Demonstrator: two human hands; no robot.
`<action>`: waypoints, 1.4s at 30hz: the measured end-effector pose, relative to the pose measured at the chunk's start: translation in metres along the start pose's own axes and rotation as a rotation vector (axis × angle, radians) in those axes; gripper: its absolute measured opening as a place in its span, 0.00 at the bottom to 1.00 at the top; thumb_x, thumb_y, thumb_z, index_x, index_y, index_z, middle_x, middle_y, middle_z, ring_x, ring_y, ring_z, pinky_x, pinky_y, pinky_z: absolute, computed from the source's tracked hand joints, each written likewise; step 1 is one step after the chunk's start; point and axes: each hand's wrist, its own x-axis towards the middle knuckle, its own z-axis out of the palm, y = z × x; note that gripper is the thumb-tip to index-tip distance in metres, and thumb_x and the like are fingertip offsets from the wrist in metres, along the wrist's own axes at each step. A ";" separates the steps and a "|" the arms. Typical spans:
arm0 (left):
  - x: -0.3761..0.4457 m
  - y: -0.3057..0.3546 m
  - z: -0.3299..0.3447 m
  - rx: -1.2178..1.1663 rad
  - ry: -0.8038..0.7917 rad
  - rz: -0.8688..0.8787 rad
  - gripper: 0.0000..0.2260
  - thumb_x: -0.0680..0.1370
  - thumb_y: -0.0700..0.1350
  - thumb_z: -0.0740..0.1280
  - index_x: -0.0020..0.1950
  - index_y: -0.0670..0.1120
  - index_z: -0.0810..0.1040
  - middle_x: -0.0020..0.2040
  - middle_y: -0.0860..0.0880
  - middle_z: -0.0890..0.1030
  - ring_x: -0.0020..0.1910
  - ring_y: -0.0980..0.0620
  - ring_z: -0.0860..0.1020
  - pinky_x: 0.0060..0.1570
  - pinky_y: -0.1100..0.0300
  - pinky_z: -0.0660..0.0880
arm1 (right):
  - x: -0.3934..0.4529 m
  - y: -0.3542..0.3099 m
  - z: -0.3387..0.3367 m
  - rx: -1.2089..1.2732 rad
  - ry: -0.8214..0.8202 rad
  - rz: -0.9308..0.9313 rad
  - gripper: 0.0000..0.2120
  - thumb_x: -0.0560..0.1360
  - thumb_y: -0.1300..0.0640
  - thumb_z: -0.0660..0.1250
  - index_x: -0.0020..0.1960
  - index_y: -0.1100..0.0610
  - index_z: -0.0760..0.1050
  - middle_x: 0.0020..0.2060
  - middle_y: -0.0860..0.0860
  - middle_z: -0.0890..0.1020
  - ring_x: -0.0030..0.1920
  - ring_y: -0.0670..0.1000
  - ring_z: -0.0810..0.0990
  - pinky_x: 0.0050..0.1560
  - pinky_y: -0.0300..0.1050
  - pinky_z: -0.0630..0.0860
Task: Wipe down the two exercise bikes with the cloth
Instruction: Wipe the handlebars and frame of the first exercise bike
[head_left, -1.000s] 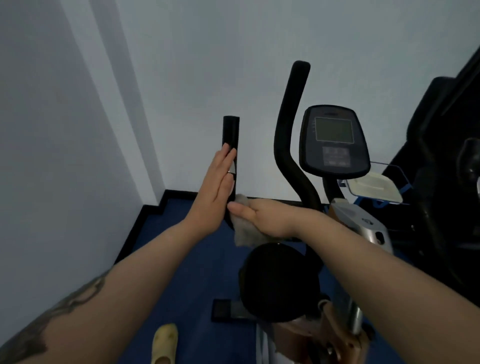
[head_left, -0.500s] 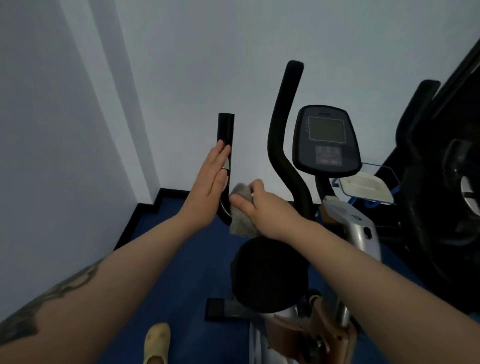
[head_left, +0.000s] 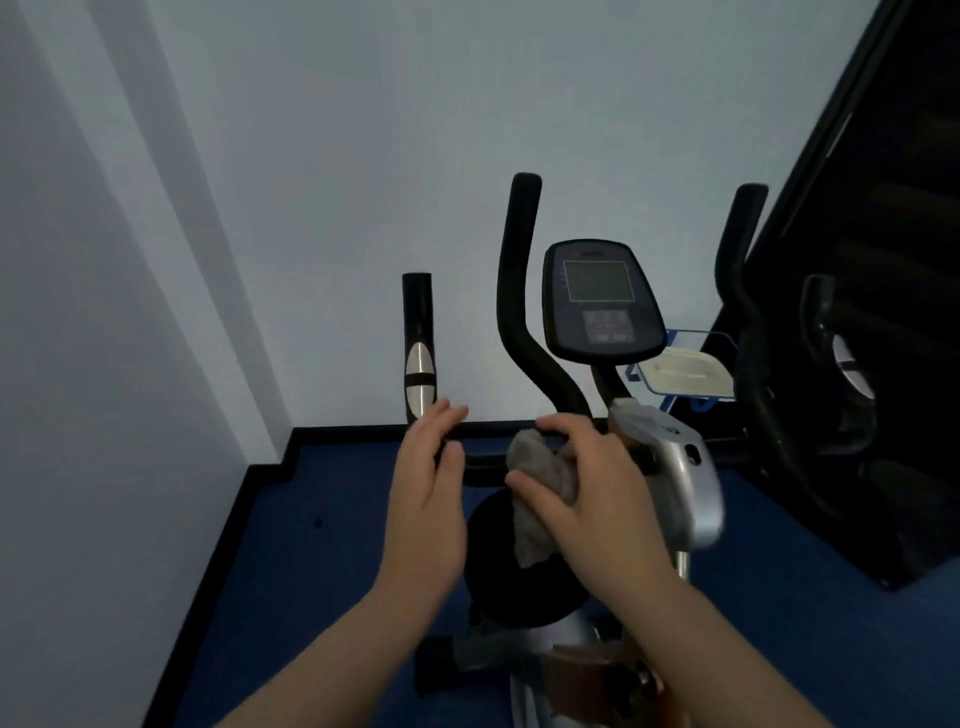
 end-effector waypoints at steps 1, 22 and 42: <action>-0.010 0.001 0.004 0.010 -0.028 0.026 0.15 0.84 0.41 0.57 0.64 0.56 0.74 0.65 0.62 0.73 0.66 0.68 0.68 0.62 0.76 0.62 | -0.004 -0.001 0.003 0.034 0.035 0.011 0.18 0.72 0.41 0.69 0.59 0.40 0.69 0.47 0.38 0.73 0.50 0.42 0.74 0.49 0.43 0.73; -0.025 -0.008 0.003 0.220 -0.239 -0.059 0.15 0.84 0.51 0.52 0.57 0.57 0.79 0.46 0.58 0.82 0.45 0.66 0.78 0.43 0.68 0.75 | -0.050 -0.016 0.015 -0.097 0.234 0.235 0.09 0.77 0.45 0.61 0.46 0.50 0.67 0.45 0.45 0.71 0.38 0.42 0.73 0.32 0.38 0.66; -0.029 -0.012 0.008 0.102 -0.179 -0.115 0.15 0.84 0.50 0.53 0.56 0.56 0.80 0.47 0.59 0.82 0.48 0.63 0.78 0.50 0.60 0.77 | -0.058 -0.016 0.026 0.084 0.376 0.382 0.12 0.78 0.46 0.62 0.40 0.50 0.65 0.43 0.47 0.71 0.41 0.41 0.73 0.35 0.36 0.65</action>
